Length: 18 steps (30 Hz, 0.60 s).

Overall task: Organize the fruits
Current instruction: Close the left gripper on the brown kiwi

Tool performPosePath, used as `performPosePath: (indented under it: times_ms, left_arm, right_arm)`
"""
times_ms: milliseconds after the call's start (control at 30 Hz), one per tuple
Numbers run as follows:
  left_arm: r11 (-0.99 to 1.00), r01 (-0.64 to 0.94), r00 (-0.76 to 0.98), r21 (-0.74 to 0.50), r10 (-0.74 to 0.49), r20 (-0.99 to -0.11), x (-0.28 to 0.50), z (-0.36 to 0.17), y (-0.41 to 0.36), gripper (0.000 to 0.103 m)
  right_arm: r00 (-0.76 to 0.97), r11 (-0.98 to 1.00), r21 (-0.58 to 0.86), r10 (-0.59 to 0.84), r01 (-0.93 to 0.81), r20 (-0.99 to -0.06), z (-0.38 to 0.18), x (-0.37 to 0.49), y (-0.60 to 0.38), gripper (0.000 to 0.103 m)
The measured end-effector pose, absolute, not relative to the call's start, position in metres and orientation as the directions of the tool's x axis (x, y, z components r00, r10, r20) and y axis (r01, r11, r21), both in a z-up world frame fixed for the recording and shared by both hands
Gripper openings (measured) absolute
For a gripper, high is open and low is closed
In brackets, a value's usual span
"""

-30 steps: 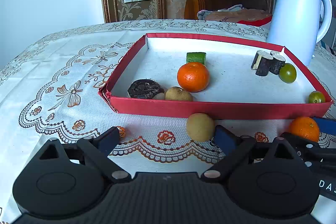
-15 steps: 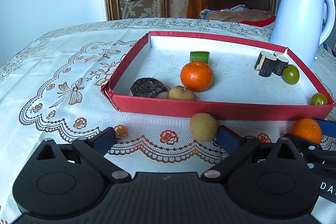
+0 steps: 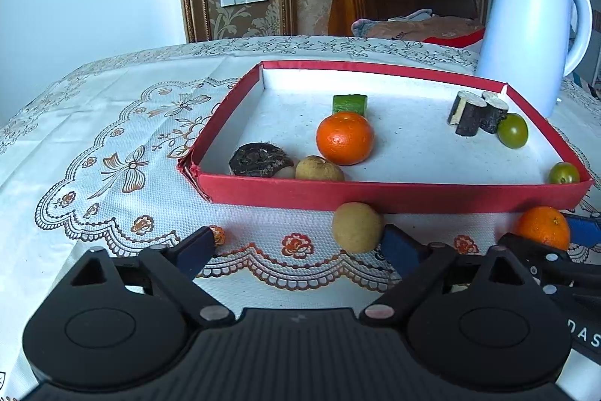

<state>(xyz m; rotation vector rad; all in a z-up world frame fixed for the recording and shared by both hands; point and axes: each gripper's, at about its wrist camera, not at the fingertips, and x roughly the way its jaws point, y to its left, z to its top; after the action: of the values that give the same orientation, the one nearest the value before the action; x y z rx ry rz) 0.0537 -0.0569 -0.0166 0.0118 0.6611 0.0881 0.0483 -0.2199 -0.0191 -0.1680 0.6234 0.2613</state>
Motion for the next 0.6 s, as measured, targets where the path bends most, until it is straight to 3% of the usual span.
performPosePath:
  times_ms: [100,233,400,600]
  left_arm:
    - [0.997,-0.056,0.793,0.044,0.072,-0.604,0.051,-0.015,-0.06,0.078]
    - [0.998,-0.041,0.797,0.055,0.065,-0.6,0.049,-0.014,-0.064,0.072]
    - [0.999,0.001,0.801,0.041,0.024,-0.598,0.046,-0.013,-0.066,0.05]
    - [0.999,0.022,0.805,0.046,0.01,-0.593,0.043,-0.012,-0.069,0.033]
  right_arm:
    - [0.781,0.954,-0.075,0.191,-0.29,-0.595,-0.019,0.048,-0.221,0.039]
    - [0.781,0.954,-0.076,0.19,-0.289,-0.595,-0.019,0.048,-0.221,0.039]
    - [0.782,0.954,-0.077,0.189,-0.289,-0.594,-0.019,0.048,-0.22,0.039]
    - [0.785,0.957,-0.075,0.184,-0.28,-0.592,-0.019,0.048,-0.222,0.039]
